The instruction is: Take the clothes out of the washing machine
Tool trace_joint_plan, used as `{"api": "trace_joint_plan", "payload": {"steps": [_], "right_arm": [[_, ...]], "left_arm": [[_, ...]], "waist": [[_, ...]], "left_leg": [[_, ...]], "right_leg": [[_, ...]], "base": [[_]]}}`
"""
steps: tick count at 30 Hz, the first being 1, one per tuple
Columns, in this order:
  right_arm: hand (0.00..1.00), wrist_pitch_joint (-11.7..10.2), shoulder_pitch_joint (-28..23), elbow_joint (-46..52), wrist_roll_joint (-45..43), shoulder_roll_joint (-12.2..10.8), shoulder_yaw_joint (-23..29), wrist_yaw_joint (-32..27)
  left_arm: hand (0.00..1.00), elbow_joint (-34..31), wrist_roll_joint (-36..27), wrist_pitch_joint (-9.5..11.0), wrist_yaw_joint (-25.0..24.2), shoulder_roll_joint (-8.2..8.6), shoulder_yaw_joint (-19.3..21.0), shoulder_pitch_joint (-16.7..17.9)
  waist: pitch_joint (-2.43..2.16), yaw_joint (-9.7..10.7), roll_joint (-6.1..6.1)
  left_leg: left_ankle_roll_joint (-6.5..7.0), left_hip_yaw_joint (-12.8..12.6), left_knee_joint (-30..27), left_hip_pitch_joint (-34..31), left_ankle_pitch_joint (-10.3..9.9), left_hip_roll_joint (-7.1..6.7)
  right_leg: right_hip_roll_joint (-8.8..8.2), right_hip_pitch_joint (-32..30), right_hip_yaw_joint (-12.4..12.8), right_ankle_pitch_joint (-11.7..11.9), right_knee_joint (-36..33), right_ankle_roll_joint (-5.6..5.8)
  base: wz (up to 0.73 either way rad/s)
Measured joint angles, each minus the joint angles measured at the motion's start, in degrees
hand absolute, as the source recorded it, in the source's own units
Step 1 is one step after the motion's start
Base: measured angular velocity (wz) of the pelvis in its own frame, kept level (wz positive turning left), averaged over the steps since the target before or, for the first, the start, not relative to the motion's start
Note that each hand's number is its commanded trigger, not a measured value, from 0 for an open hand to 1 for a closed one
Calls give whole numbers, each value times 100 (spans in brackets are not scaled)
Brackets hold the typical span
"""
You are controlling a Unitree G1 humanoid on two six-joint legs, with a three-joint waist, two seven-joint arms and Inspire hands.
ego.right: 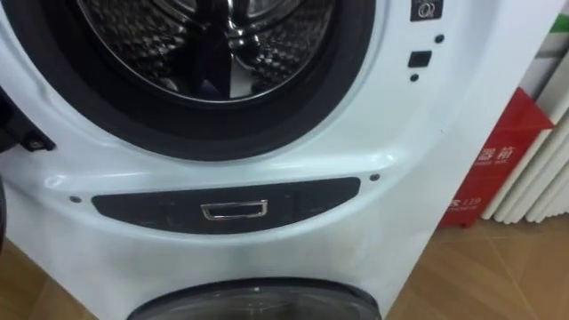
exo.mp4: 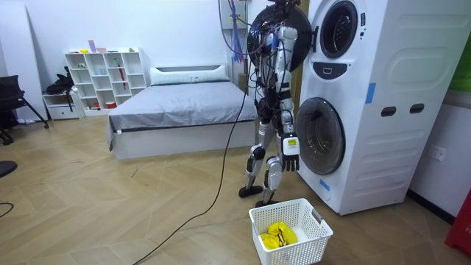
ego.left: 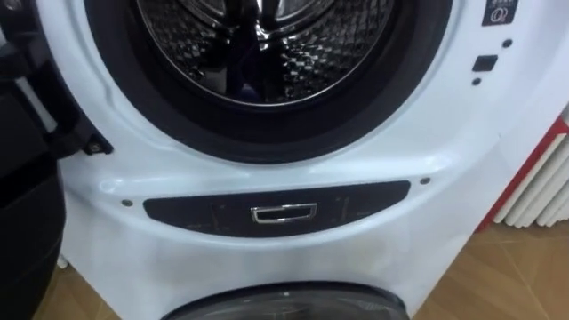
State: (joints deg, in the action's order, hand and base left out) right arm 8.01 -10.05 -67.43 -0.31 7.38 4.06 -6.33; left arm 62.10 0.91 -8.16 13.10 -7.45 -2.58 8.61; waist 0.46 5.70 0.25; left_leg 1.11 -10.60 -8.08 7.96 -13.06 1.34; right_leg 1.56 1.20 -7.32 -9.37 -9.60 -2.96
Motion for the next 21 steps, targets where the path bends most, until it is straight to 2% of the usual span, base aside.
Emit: {"api": "trace_joint_plan", "payload": {"steps": [3,4,6,8,11,12,14,15,16,18,20,21], "right_arm": [[0,86,50,-13,126,-26,-45,69],[0,86,56,-9,131,-32,-46,87],[0,87,64,-9,226,-47,-45,114],[0,86,64,-6,301,-64,-62,156],[0,82,84,11,328,-78,-63,272],[0,80,76,56,326,-81,-65,320],[0,78,102,108,240,-76,-70,355],[0,77,121,105,200,-74,-84,355],[0,68,128,98,199,-54,-134,359],[0,6,199,92,154,-1,-155,340],[0,-64,181,82,112,5,-157,272],[0,-84,173,63,50,33,-149,240]], "left_arm": [[0,-1,108,-28,1,-4,164,106],[0,2,110,-58,2,-2,224,138],[0,-19,140,-74,4,-7,279,236],[0,-24,225,-74,10,-4,382,310],[0,-22,546,-146,27,-6,533,414],[0,-21,683,-160,20,-11,587,481],[0,-24,951,-179,-23,-23,600,482],[0,-25,1102,-184,-50,-29,614,466],[0,-27,1120,-195,-96,-37,616,426],[0,-55,1124,-215,-142,-14,593,364],[0,-88,1118,-242,-142,-8,575,285],[0,-110,1116,-244,-144,10,568,297]], "waist": [[-2,-7,-44],[15,-34,-56],[-3,-101,-85],[7,-143,-151],[11,-207,-230],[11,-288,-239],[11,-376,-234],[9,-446,-232],[13,-440,-219],[16,-420,-139],[12,-287,-121],[34,-284,-109]], "left_leg": [[0,140,0,16,0,2],[0,196,0,63,0,2],[-1,202,-16,82,-2,7],[-5,201,-65,97,-5,10],[-102,187,-302,95,-72,54],[-179,173,-515,18,-148,106],[-251,182,-1124,-226,-304,206],[-284,193,-1698,-503,-366,294],[-291,245,-2284,-814,-368,340],[-298,431,-2978,-1207,-359,473],[-326,564,-3538,-1430,-285,546],[-355,551,-4108,-1453,-186,636]], "right_leg": [[3,21,-54,-7,0,-10],[6,82,-60,-12,7,-16],[11,126,-62,-29,8,-27],[15,169,-68,-53,8,-34],[43,185,-70,-103,-15,-74],[62,182,-68,-113,-48,-104],[108,145,-74,-159,-209,-179],[136,76,-74,-192,-330,-232],[167,41,-102,-212,-369,-282],[273,-14,-137,-227,-441,-375],[310,-13,-261,-279,-461,-475],[344,-11,-261,-338,-564,-536]], "base": [[9],[4],[4],[9],[0],[-12],[-17],[-13],[-11],[3],[11],[-4]]}}
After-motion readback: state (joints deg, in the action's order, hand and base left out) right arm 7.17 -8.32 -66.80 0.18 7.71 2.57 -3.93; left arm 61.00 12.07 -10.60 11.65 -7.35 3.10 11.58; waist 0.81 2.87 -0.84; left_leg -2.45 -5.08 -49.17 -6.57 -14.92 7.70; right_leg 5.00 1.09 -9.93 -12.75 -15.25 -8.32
